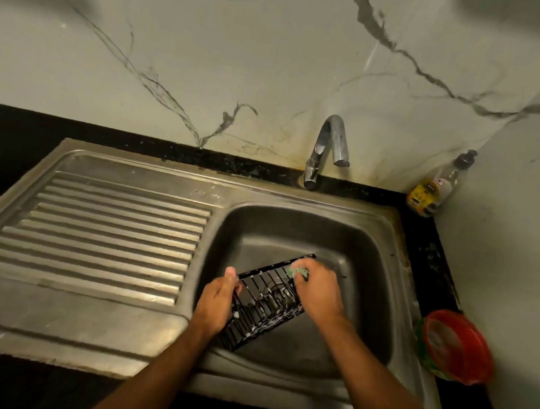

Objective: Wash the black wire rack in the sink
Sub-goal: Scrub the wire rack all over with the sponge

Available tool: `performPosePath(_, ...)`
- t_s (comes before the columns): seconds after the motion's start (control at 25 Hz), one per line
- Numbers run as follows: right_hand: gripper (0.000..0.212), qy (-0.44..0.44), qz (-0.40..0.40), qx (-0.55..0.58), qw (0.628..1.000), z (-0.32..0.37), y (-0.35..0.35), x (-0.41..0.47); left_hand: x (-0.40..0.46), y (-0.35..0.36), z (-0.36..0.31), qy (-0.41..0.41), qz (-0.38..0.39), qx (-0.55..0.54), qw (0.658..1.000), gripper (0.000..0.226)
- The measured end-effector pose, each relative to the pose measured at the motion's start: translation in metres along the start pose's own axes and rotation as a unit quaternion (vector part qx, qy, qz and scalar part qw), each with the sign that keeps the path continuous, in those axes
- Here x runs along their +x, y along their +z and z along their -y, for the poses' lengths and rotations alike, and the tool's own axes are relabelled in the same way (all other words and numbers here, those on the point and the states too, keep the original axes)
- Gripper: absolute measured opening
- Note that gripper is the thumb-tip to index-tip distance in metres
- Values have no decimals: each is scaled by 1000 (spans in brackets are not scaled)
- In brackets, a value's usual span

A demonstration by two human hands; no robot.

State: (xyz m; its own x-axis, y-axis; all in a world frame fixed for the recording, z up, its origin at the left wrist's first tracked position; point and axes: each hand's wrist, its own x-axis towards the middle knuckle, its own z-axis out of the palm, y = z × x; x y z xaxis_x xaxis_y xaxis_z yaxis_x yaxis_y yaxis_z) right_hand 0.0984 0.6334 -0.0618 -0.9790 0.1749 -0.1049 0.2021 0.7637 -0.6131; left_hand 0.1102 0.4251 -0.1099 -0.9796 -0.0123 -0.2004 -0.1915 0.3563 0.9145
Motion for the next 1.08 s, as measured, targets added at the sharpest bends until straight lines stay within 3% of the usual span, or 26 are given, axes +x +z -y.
performPosePath(0.24,25,-159,69,58,983,36,23,-33,4,3,10,-10,8,-24,1000,91)
performPosePath(0.36,23,-80,39,34,995,16,21,-21,5,2,12,-22,18,-35,999,95)
performPosePath(0.48,15,37,-9,40,998,-11,8,3,2,2,6,-38,-16,-25,999,85)
performPosePath(0.56,8,68,-35,21,997,-19,5,20,2,3,4,-37,-27,-16,999,79)
performPosePath(0.72,11,65,10,9,998,-7,6,25,1,-1,3,-32,-23,1,999,75)
performPosePath(0.92,18,-59,62,-2,996,8,11,-5,1,-1,1,-3,2,14,1000,67)
performPosePath(1.08,15,77,-36,-15,996,-37,-10,26,-1,-3,-3,13,41,24,999,69)
